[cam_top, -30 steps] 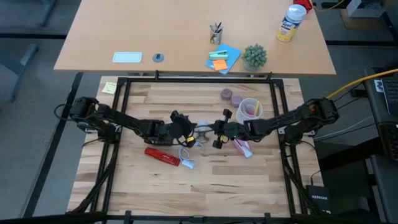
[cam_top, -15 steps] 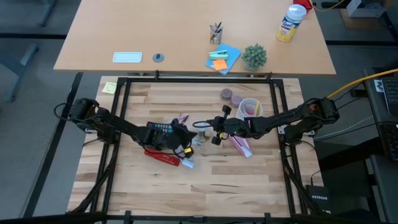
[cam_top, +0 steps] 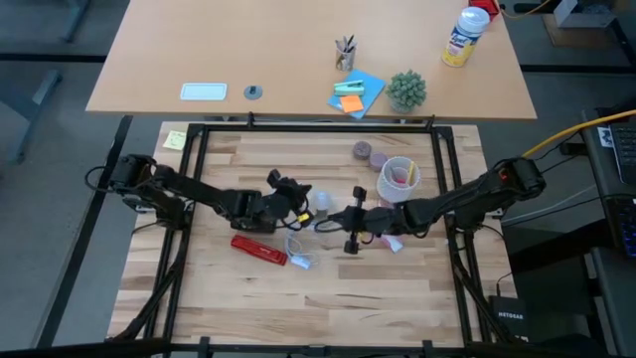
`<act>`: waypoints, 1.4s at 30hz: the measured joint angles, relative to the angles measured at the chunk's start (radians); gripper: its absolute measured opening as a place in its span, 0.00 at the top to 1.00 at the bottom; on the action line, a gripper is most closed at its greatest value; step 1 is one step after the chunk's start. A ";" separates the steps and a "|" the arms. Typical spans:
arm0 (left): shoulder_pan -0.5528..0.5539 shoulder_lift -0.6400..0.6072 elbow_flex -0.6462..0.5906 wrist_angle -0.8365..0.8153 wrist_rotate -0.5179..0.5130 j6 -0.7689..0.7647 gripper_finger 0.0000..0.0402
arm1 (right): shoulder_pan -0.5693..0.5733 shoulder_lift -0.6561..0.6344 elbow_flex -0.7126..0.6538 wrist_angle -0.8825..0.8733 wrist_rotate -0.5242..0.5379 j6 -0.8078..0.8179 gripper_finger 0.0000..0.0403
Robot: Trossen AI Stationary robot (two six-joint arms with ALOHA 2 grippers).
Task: Screw lightbulb
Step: Remove the white lightbulb from the golden lamp
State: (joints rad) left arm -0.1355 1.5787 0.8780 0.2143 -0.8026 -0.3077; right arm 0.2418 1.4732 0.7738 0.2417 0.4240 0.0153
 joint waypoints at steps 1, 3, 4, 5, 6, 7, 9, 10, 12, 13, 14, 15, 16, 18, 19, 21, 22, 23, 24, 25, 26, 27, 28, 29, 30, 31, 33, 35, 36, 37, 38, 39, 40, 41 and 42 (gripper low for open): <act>0.010 0.000 0.000 -0.016 0.017 -0.012 1.00 | 0.005 0.012 0.000 0.000 0.013 0.003 0.98; 0.027 0.000 0.000 -0.030 0.064 -0.027 1.00 | 0.008 0.034 0.000 0.000 0.055 0.004 0.98; 0.033 0.000 0.000 -0.033 0.092 -0.027 1.00 | 0.008 0.043 0.000 0.000 0.077 0.004 0.98; 0.038 0.001 0.000 -0.033 0.118 -0.026 1.00 | 0.006 0.053 0.000 0.001 0.099 0.004 0.98; 0.041 0.002 0.000 -0.031 0.140 -0.026 1.00 | 0.001 0.062 0.000 0.001 0.115 0.004 0.98; 0.041 0.004 0.000 -0.031 0.154 -0.026 1.00 | -0.007 0.070 0.000 0.001 0.129 0.004 0.98; 0.040 0.007 0.000 -0.035 0.175 -0.030 1.00 | -0.022 0.080 0.000 0.002 0.134 0.006 0.98; 0.040 0.007 0.000 -0.043 0.181 -0.033 1.00 | -0.030 0.085 0.000 0.004 0.134 0.006 0.98; 0.037 0.007 0.000 -0.061 0.194 -0.050 1.00 | -0.046 0.096 0.000 0.007 0.133 0.007 0.98; 0.034 0.007 0.000 -0.067 0.200 -0.062 1.00 | -0.054 0.098 0.000 0.007 0.133 0.007 0.98; 0.029 0.007 0.000 -0.072 0.199 -0.076 1.00 | -0.063 0.101 0.000 0.009 0.133 0.007 0.98; 0.023 0.007 0.000 -0.078 0.192 -0.082 1.00 | -0.072 0.102 0.000 0.009 0.134 0.007 0.98; 0.015 0.007 0.000 -0.081 0.186 -0.086 1.00 | -0.078 0.102 0.000 0.008 0.136 0.007 0.98; -0.001 0.005 -0.001 -0.088 0.184 -0.098 1.00 | -0.090 0.102 -0.002 0.010 0.152 0.006 0.98; -0.009 0.005 -0.001 -0.088 0.189 -0.105 1.00 | -0.094 0.103 -0.003 0.014 0.168 0.007 0.98; -0.029 0.006 -0.001 -0.077 0.229 -0.126 1.00 | -0.103 0.105 -0.003 0.036 0.185 0.006 0.98; -0.039 0.008 0.000 -0.080 0.239 -0.133 1.00 | -0.109 0.106 -0.002 0.046 0.186 0.004 0.98; -0.048 0.010 -0.002 -0.089 0.240 -0.137 1.00 | -0.116 0.104 -0.001 0.052 0.185 0.001 0.98; -0.057 0.010 -0.002 -0.088 0.239 -0.140 1.00 | -0.120 0.104 -0.001 0.062 0.184 -0.002 0.98; -0.065 0.010 -0.002 -0.078 0.235 -0.142 1.00 | -0.121 0.104 -0.001 0.065 0.184 -0.003 0.98; -0.075 0.009 -0.002 -0.067 0.230 -0.143 1.00 | -0.128 0.104 -0.001 0.065 0.184 -0.009 0.98; -0.084 0.009 -0.002 -0.056 0.227 -0.149 1.00 | -0.132 0.104 -0.001 0.067 0.185 -0.017 0.98; -0.092 0.009 -0.002 -0.049 0.226 -0.152 1.00 | -0.134 0.104 -0.001 0.068 0.187 -0.024 0.98; -0.101 0.009 -0.002 -0.041 0.225 -0.151 1.00 | -0.134 0.104 -0.001 0.068 0.194 -0.038 0.98; -0.108 0.008 -0.002 -0.031 0.224 -0.146 1.00 | -0.134 0.102 -0.001 0.066 0.202 -0.053 0.98; -0.115 0.003 -0.002 -0.027 0.217 -0.136 1.00 | -0.131 0.102 -0.001 0.066 0.200 -0.073 0.98; -0.124 -0.007 -0.001 0.002 0.178 -0.113 1.00 | -0.119 0.092 -0.001 0.059 0.196 -0.088 0.98; -0.128 -0.017 -0.001 0.031 0.113 -0.072 1.00 | -0.105 0.077 -0.001 0.056 0.196 -0.099 0.98; -0.128 -0.020 -0.001 0.040 0.075 -0.048 1.00 | -0.093 0.067 -0.001 0.055 0.195 -0.101 0.98; -0.125 -0.021 -0.001 0.048 0.037 -0.026 1.00 | -0.083 0.056 -0.001 0.054 0.196 -0.101 0.98; -0.121 -0.021 -0.001 0.061 -0.002 -0.003 1.00 | -0.071 0.046 -0.001 0.055 0.196 -0.102 0.98; -0.115 -0.021 -0.001 0.068 -0.031 0.013 1.00 | -0.056 0.035 -0.001 0.055 0.195 -0.101 0.98; -0.107 -0.021 -0.001 0.069 -0.053 0.028 1.00 | -0.042 0.028 -0.001 0.060 0.186 -0.100 0.98; -0.094 -0.021 -0.001 0.065 -0.061 0.030 1.00 | -0.029 0.022 0.000 0.064 0.166 -0.098 0.98; -0.078 -0.021 -0.001 0.057 -0.063 0.030 1.00 | -0.018 0.022 0.000 0.069 0.147 -0.095 0.98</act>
State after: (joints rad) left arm -0.2136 1.5574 0.8768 0.2713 -0.8658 -0.2775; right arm 0.2234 1.4948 0.7734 0.3112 0.5706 -0.0794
